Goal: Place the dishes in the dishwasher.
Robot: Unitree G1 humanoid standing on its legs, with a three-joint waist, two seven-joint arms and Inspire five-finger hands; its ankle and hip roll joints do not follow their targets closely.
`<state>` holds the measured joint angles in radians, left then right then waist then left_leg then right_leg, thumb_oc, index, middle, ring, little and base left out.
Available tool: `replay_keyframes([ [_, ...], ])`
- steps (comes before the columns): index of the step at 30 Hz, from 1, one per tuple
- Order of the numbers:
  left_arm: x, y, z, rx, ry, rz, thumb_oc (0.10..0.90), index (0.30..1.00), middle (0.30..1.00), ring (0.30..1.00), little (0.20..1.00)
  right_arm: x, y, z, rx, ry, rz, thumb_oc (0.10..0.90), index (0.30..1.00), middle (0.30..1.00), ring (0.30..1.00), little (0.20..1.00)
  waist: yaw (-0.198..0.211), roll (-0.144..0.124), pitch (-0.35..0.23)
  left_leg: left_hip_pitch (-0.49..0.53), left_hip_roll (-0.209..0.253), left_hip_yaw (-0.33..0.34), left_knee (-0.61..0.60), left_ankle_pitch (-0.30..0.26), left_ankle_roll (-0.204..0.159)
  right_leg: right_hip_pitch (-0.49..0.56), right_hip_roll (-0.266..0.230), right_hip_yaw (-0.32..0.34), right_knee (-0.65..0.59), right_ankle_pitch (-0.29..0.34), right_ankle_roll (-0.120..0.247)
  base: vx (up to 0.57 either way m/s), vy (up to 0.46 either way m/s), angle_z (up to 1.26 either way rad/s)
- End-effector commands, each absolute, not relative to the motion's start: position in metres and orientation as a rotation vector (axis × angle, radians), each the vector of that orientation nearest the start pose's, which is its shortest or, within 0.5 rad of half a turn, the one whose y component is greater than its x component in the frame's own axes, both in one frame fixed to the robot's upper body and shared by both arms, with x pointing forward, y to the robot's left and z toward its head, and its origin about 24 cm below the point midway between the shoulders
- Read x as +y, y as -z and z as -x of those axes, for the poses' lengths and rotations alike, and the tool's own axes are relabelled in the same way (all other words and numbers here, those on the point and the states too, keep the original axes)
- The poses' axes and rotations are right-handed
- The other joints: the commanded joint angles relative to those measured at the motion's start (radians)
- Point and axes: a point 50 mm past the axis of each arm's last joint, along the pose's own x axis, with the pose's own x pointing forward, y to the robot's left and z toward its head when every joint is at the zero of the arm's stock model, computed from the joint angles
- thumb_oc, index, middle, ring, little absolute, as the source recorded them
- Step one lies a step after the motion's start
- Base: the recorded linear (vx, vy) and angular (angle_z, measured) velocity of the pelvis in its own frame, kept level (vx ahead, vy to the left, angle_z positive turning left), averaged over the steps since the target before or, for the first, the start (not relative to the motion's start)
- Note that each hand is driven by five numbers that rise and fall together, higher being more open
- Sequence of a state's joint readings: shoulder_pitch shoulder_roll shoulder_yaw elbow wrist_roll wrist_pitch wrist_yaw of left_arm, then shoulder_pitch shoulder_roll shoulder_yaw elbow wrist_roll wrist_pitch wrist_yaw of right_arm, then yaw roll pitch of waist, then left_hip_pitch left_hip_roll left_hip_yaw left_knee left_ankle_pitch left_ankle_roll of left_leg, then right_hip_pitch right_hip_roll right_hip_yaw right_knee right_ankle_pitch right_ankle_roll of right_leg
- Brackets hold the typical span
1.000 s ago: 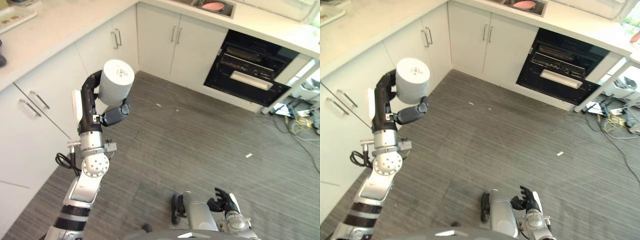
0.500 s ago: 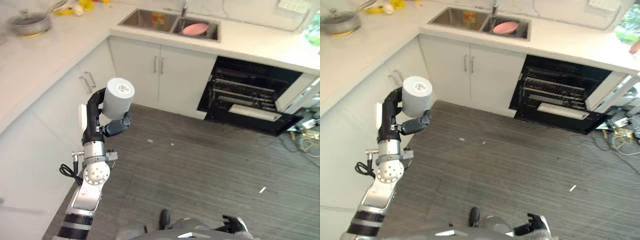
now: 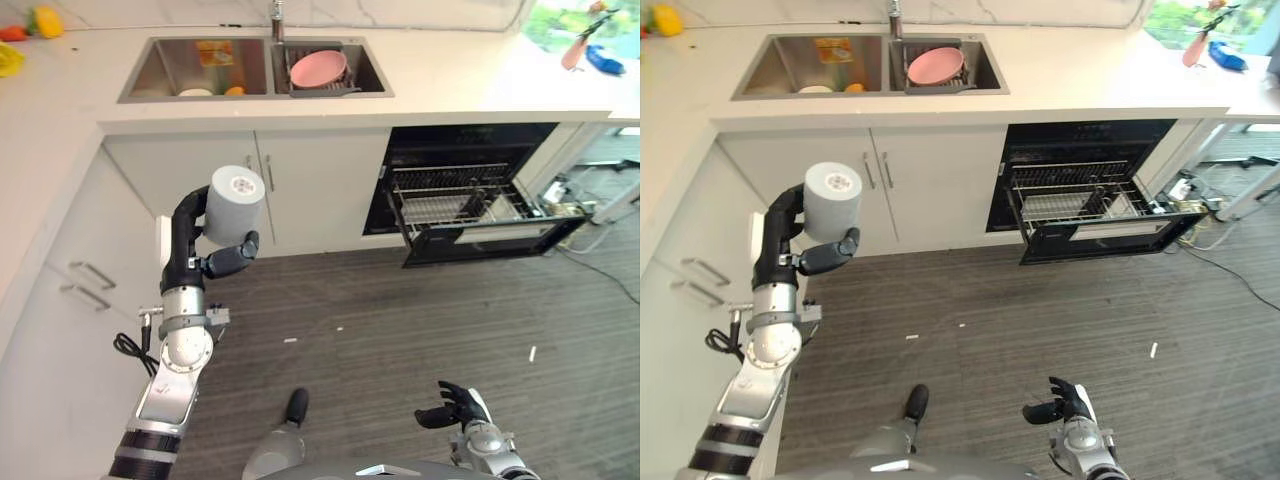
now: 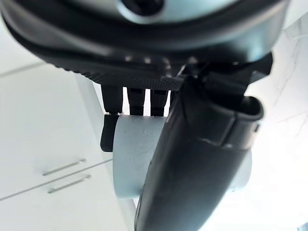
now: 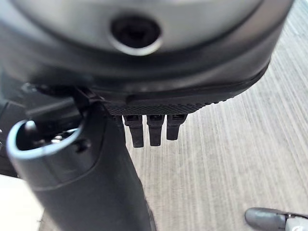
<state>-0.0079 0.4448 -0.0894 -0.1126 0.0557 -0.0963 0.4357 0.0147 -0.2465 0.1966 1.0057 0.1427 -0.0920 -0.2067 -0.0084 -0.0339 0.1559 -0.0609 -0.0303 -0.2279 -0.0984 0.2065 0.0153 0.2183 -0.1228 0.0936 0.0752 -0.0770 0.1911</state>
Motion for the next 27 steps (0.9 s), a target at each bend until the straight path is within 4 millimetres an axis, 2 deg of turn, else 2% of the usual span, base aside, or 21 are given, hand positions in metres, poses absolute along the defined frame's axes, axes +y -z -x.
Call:
replay_keyframes([
  [1, 0.184, -0.162, -0.247, -0.64, -0.117, -0.427, 0.4, 0.3, 0.3, 0.3, 0.3, -0.236, 0.112, -0.17, 0.715, 0.225, 0.303, 0.8, 0.9, 0.9, 0.9, 0.9, -0.008, -0.017, -0.024, 0.063, 0.088, 0.08, 0.011, -0.131, -0.071, -0.228, 0.057, -0.022, 0.22, 0.106, -0.017, 0.05, 0.322, -0.66],
  [3, 0.183, -0.161, -0.25, -0.632, -0.1, -0.448, 0.4, 0.3, 0.3, 0.3, 0.3, -0.232, 0.089, -0.195, 0.569, 0.193, 0.35, 0.8, 0.9, 0.9, 0.9, 0.9, -0.013, -0.007, -0.012, 0.103, 0.091, 0.13, 0.011, -0.168, -0.056, -0.3, 0.036, -0.11, 0.33, 0.127, 0.005, 0.08, 0.31, -0.8],
  [4, 0.181, -0.16, -0.25, -0.626, -0.098, -0.428, 0.4, 0.3, 0.3, 0.3, 0.3, -0.232, 0.074, -0.207, 0.483, 0.195, 0.371, 0.8, 0.9, 0.9, 0.9, 0.9, -0.015, -0.006, -0.01, 0.123, 0.087, 0.157, 0.011, -0.182, -0.051, -0.32, 0.0, -0.176, 0.336, 0.153, 0.009, 0.08, 0.198, -0.67],
  [5, 0.181, -0.16, -0.251, -0.626, -0.097, -0.426, 0.4, 0.3, 0.3, 0.3, 0.3, -0.232, 0.073, -0.206, 0.484, 0.196, 0.373, 0.8, 0.9, 0.9, 0.9, 0.9, -0.014, -0.005, -0.008, 0.125, 0.086, 0.157, 0.011, -0.183, -0.05, -0.318, -0.001, -0.176, 0.337, 0.152, 0.01, 0.1, 0.16, -0.78],
  [7, 0.18, -0.159, -0.252, -0.618, -0.098, -0.417, 0.4, 0.3, 0.3, 0.3, 0.3, -0.231, 0.048, -0.223, 0.353, 0.178, 0.426, 0.8, 0.9, 0.9, 0.9, 0.9, -0.014, -0.001, -0.007, 0.156, 0.08, 0.215, 0.011, -0.207, -0.047, -0.327, -0.067, -0.309, 0.283, 0.176, 0.002, 0.13, 0.132, -0.82],
  [8, 0.179, -0.159, -0.252, -0.619, -0.088, -0.417, 0.4, 0.3, 0.3, 0.3, 0.3, -0.232, 0.039, -0.226, 0.311, 0.175, 0.443, 0.8, 0.9, 0.9, 0.9, 0.9, -0.018, 0.006, -0.005, 0.169, 0.084, 0.233, 0.011, -0.216, -0.045, -0.325, -0.078, -0.343, 0.255, 0.176, 0.001, 0.22, 0.105, -0.88],
  [9, 0.179, -0.16, -0.251, -0.626, -0.087, -0.435, 0.4, 0.3, 0.3, 0.3, 0.3, -0.232, 0.019, -0.233, 0.211, 0.17, 0.456, 0.8, 0.9, 0.9, 0.9, 0.9, -0.03, 0.012, -0.007, 0.195, 0.091, 0.279, 0.011, -0.238, -0.047, -0.341, -0.094, -0.412, 0.187, 0.18, 0.0, 0.21, 0.049, -1.0],
  [12, 0.178, -0.158, -0.252, -0.621, -0.093, -0.44, 0.4, 0.3, 0.3, 0.3, 0.3, -0.229, -0.007, -0.24, 0.082, 0.177, 0.412, 0.8, 0.9, 0.9, 0.9, 0.9, -0.057, 0.007, -0.014, 0.222, 0.086, 0.304, 0.011, -0.264, -0.052, -0.362, -0.064, -0.397, 0.068, 0.189, -0.003, 0.21, -0.011, -0.87],
  [13, 0.178, -0.157, -0.252, -0.621, -0.093, -0.44, 0.4, 0.3, 0.3, 0.3, 0.3, -0.229, -0.007, -0.24, 0.083, 0.177, 0.412, 0.8, 0.9, 0.9, 0.9, 0.9, -0.056, 0.009, -0.014, 0.224, 0.088, 0.306, 0.011, -0.265, -0.053, -0.359, -0.061, -0.396, 0.063, 0.191, -0.003, 0.24, -0.075, -0.28],
  [14, 0.179, -0.153, -0.254, -0.599, -0.101, -0.429, 0.4, 0.3, 0.3, 0.3, 0.3, -0.223, -0.028, -0.244, -0.021, 0.17, 0.37, 0.8, 0.9, 0.9, 0.9, 0.9, -0.068, 0.002, -0.017, 0.239, 0.086, 0.309, 0.011, -0.281, -0.059, -0.348, -0.046, -0.364, -0.011, 0.195, -0.003, 0.23, -0.096, -0.16],
  [16, 0.18, -0.148, -0.254, -0.58, -0.113, -0.442, 0.4, 0.3, 0.3, 0.3, 0.3, -0.216, -0.045, -0.246, -0.112, 0.151, 0.338, 0.8, 0.9, 0.9, 0.9, 0.9, -0.062, -0.007, -0.037, 0.259, 0.088, 0.328, 0.011, -0.298, -0.065, -0.284, -0.036, -0.36, -0.096, 0.198, -0.006, 0.28, -0.13, -0.04],
  [18, 0.183, -0.145, -0.251, -0.572, -0.126, -0.436, 0.4, 0.3, 0.3, 0.3, 0.3, -0.213, -0.056, -0.247, -0.165, 0.141, 0.296, 0.8, 0.9, 0.9, 0.9, 0.9, -0.055, -0.002, -0.056, 0.28, 0.103, 0.341, 0.011, -0.298, -0.079, -0.239, -0.009, -0.341, -0.143, 0.191, -0.018, 0.28, -0.136, -0.2],
  [20, 0.188, -0.14, -0.25, -0.548, -0.144, -0.432, 0.4, 0.3, 0.3, 0.3, 0.3, -0.207, -0.07, -0.248, -0.232, 0.121, 0.207, 0.8, 0.9, 0.9, 0.9, 0.9, -0.046, 0.0, -0.054, 0.274, 0.136, 0.344, 0.113, -0.294, -0.105, -0.208, 0.008, -0.332, -0.15, 0.17, -0.037, 0.24, -0.168, -0.26],
  [22, 0.188, -0.14, -0.251, -0.551, -0.154, -0.428, 0.4, 0.3, 0.3, 0.3, 0.3, -0.197, -0.08, -0.251, -0.285, 0.076, 0.122, 0.8, 0.9, 0.9, 0.9, 0.9, -0.04, 0.002, -0.032, 0.217, 0.171, 0.338, 0.271, -0.237, -0.137, -0.176, 0.024, -0.328, -0.156, 0.147, -0.064, 0.14, -0.178, -0.33],
  [23, 0.188, -0.14, -0.252, -0.56, -0.168, -0.429, 0.4, 0.3, 0.3, 0.3, 0.3, -0.191, -0.087, -0.253, -0.316, 0.039, 0.08, 0.8, 0.9, 0.9, 0.9, 0.9, -0.032, 0.0, -0.011, 0.164, 0.189, 0.322, 0.422, -0.198, -0.164, -0.152, 0.037, -0.33, -0.158, 0.131, -0.086, 0.11, -0.22, -0.39],
  [24, 0.186, -0.14, -0.253, -0.561, -0.168, -0.413, 0.4, 0.3, 0.3, 0.3, 0.3, -0.186, -0.091, -0.255, -0.333, 0.014, 0.063, 0.8, 0.9, 0.9, 0.9, 0.9, -0.024, -0.015, 0.001, 0.119, 0.17, 0.299, 0.523, -0.153, -0.172, -0.144, 0.029, -0.327, -0.161, 0.129, -0.103, 0.08, -0.198, -0.38],
  [25, 0.182, -0.14, -0.254, -0.568, -0.155, -0.392, 0.4, 0.3, 0.3, 0.3, 0.3, -0.184, -0.096, -0.256, -0.351, -0.01, 0.057, 0.8, 0.9, 0.9, 0.9, 0.9, -0.013, -0.025, 0.018, 0.074, 0.149, 0.268, 0.605, -0.137, -0.179, -0.131, 0.021, -0.329, -0.162, 0.122, -0.113, 0.09, -0.125, -0.29],
  [26, 0.178, -0.14, -0.256, -0.57, -0.151, -0.371, 0.4, 0.3, 0.3, 0.3, 0.3, -0.18, -0.099, -0.256, -0.359, -0.033, 0.027, 0.8, 0.9, 0.9, 0.9, 0.9, -0.007, -0.034, 0.028, 0.039, 0.129, 0.249, 0.636, -0.148, -0.176, -0.119, 0.012, -0.329, -0.163, 0.113, -0.118, 0.1, -0.056, -0.16],
  [27, 0.176, -0.142, -0.256, -0.578, -0.149, -0.365, 0.4, 0.3, 0.3, 0.3, 0.3, -0.18, -0.103, -0.256, -0.371, -0.04, -0.001, 0.8, 0.9, 0.9, 0.9, 0.9, -0.007, -0.034, 0.029, 0.013, 0.123, 0.246, 0.603, -0.16, -0.166, -0.112, 0.014, -0.329, -0.163, 0.103, -0.112, 0.16, -0.002, -0.08],
])
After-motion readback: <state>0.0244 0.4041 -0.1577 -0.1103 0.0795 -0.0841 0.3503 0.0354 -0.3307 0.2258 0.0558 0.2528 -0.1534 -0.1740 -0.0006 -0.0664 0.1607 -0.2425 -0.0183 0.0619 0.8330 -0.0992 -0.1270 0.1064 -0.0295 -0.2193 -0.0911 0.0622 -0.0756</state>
